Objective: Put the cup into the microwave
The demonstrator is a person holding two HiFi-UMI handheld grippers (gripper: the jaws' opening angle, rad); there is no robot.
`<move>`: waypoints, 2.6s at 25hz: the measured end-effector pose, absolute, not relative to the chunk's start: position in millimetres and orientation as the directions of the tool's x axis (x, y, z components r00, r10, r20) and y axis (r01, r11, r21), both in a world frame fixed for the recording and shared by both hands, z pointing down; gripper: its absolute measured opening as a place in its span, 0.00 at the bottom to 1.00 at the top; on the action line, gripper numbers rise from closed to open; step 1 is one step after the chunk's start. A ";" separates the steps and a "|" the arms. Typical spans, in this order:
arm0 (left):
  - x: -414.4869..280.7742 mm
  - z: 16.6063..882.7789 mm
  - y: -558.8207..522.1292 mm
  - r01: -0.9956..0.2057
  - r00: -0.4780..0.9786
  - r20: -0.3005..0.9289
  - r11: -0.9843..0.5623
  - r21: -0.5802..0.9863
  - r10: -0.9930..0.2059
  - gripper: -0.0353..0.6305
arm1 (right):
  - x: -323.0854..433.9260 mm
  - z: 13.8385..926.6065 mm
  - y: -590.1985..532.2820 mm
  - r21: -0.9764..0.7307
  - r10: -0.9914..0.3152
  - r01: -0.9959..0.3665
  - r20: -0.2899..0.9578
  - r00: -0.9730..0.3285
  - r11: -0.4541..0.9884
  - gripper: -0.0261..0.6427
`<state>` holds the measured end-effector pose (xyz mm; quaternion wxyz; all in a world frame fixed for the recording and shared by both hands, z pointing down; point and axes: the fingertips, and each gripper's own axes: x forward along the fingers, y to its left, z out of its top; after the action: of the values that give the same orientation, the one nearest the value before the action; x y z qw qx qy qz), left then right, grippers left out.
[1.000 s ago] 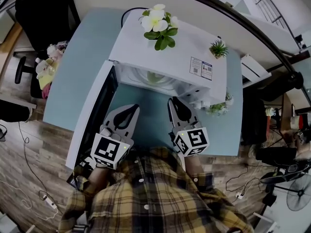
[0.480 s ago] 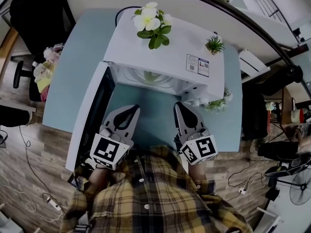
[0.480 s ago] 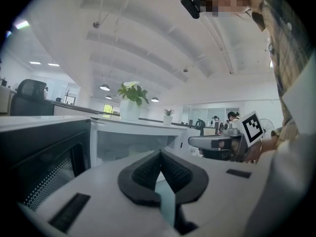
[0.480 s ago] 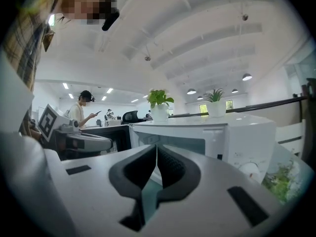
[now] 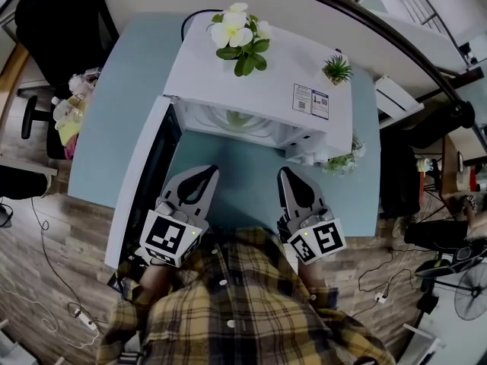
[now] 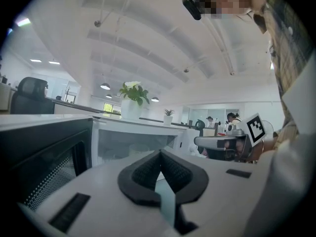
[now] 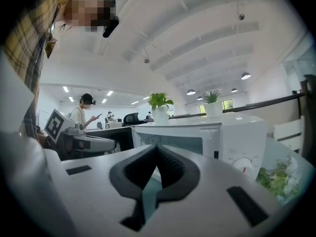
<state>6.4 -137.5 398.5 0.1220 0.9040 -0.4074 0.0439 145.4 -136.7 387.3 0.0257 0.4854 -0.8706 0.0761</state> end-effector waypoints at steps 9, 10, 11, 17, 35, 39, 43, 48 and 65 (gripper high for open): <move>5.1 401.4 -135.2 -0.757 0.654 0.186 -0.627 0.185 -0.734 0.04 | 147.3 387.3 -138.6 -0.114 -0.843 -0.849 0.112 -0.526 0.515 0.04; 4.9 400.8 -135.2 -0.758 0.652 0.185 -0.626 0.185 -0.735 0.04 | 147.1 387.1 -138.7 -0.111 -0.841 -0.848 0.113 -0.529 0.519 0.04; 4.9 400.6 -135.0 -0.759 0.651 0.184 -0.624 0.185 -0.737 0.04 | 146.9 387.0 -138.6 -0.109 -0.839 -0.846 0.113 -0.532 0.522 0.04; 5.9 401.9 -131.0 -0.761 0.649 0.187 -0.622 0.186 -0.737 0.04 | 145.8 386.9 -138.2 -0.104 -0.833 -0.840 0.114 -0.542 0.532 0.04; 4.0 401.1 -130.6 -0.771 0.637 0.189 -0.613 0.174 -0.747 0.04 | 146.8 391.6 -140.0 -0.113 -0.836 -0.843 0.114 -0.537 0.526 0.04; 5.0 401.1 -130.3 -0.771 0.637 0.189 -0.613 0.173 -0.747 0.04 | 147.1 391.7 -139.2 -0.116 -0.836 -0.842 0.111 -0.538 0.527 0.04; 5.7 400.9 -131.2 -0.771 0.637 0.190 -0.613 0.173 -0.747 0.04 | 147.9 392.2 -139.9 -0.119 -0.836 -0.842 0.112 -0.537 0.525 0.04; 5.3 401.7 -130.8 -0.772 0.635 0.194 -0.611 0.176 -0.748 0.04 | 147.6 393.1 -140.5 -0.120 -0.836 -0.843 0.115 -0.537 0.525 0.04; 3.3 406.0 -133.1 -0.775 0.632 0.203 -0.605 0.182 -0.748 0.04 | 146.0 396.6 -142.0 -0.116 -0.831 -0.840 0.124 -0.542 0.531 0.04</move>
<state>3.3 -133.1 406.0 0.1269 0.8944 -0.4257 0.0529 146.0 -142.0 396.6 0.0267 0.4776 -0.8744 0.0811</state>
